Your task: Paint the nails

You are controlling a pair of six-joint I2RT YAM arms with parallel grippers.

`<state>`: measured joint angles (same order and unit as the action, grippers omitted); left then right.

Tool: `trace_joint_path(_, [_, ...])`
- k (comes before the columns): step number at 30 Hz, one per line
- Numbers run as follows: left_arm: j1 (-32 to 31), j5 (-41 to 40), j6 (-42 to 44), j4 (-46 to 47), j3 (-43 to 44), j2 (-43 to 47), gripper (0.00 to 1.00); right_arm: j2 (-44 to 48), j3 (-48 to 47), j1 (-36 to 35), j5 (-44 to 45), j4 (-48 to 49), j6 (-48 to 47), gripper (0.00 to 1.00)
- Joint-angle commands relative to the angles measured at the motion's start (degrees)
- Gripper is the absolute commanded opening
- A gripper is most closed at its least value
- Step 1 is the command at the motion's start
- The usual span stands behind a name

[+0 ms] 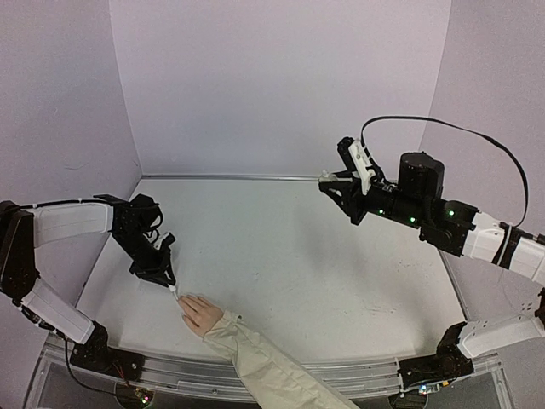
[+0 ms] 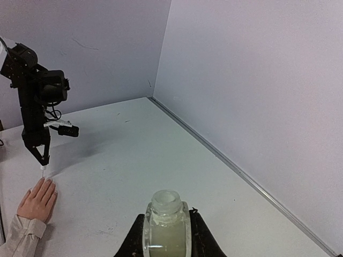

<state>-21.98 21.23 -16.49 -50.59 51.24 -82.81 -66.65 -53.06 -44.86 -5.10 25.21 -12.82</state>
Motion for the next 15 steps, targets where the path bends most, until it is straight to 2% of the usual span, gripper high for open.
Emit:
trace_joint_path(1, [-0.1,-1.0,0.5,1.6,1.5,-0.2,0.0,2.0,-0.3,0.0,0.3,3.3,0.0,0.0])
trace_joint_path(15, [0.0,-0.7,0.8,3.6,0.6,-1.7,0.0,1.8,-0.3,0.0,0.1,3.2,0.2,0.0])
